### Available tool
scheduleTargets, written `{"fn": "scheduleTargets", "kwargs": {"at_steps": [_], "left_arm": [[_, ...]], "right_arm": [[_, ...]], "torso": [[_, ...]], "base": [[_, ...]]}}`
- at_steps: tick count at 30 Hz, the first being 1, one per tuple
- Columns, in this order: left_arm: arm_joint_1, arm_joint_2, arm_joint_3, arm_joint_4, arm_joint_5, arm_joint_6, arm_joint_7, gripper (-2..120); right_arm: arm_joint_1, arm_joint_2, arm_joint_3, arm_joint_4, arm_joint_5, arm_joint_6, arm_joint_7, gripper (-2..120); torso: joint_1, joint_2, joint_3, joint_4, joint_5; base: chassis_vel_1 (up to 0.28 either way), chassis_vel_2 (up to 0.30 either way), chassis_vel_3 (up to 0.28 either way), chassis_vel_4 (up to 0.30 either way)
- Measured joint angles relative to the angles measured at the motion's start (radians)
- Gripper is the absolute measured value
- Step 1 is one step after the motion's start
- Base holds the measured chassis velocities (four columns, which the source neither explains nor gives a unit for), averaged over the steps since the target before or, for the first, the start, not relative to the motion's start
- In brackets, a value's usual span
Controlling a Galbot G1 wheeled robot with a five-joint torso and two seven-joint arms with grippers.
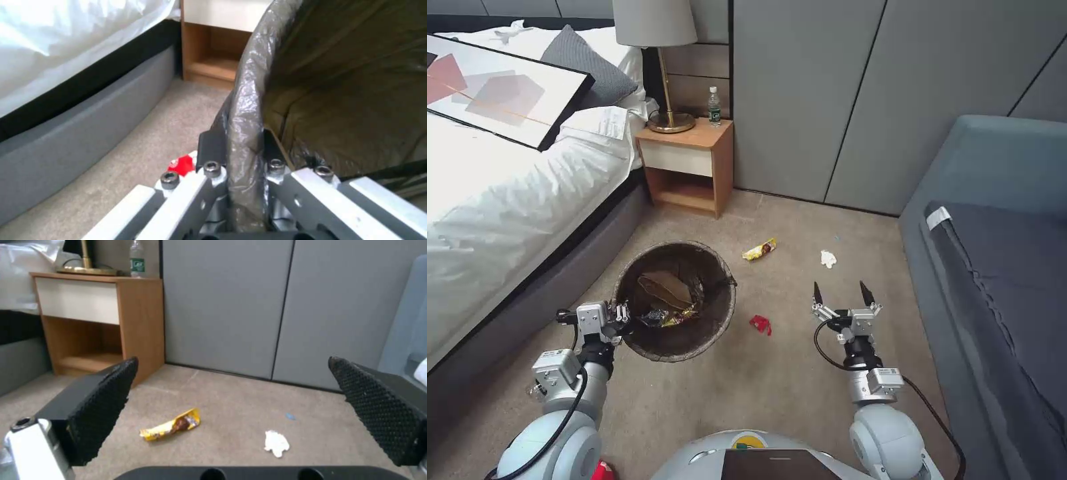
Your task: Pick up the trash bin, then pick up the garbage from the floor and place it into the trash bin.
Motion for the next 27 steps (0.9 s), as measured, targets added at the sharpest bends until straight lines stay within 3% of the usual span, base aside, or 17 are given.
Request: {"fn": "scheduleTargets", "kwargs": {"at_steps": [12,20,27], "left_arm": [[0.000,-0.001,-0.001,0.000,-0.001,0.000,-0.001,2],[0.001,-0.003,-0.008,-0.003,-0.002,0.000,-0.003,2],[0.002,-0.002,-0.015,-0.004,-0.005,0.001,-0.004,2]], "right_arm": [[0.011,-0.027,-0.001,-0.008,0.003,0.000,-0.016,100],[0.071,-0.092,-0.016,-0.044,0.045,-0.018,-0.041,100],[0.182,-0.187,-0.049,-0.108,0.145,-0.054,-0.148,100]], "torso": [[0.000,0.000,0.000,0.0001,0.0002],[0.000,0.000,0.000,0.0002,0.0002],[0.000,0.000,0.000,0.0002,0.0001]], "base": [[-0.023,0.032,0.031,-0.026],[0.000,0.000,0.000,0.000],[0.000,0.000,0.000,0.000]]}}
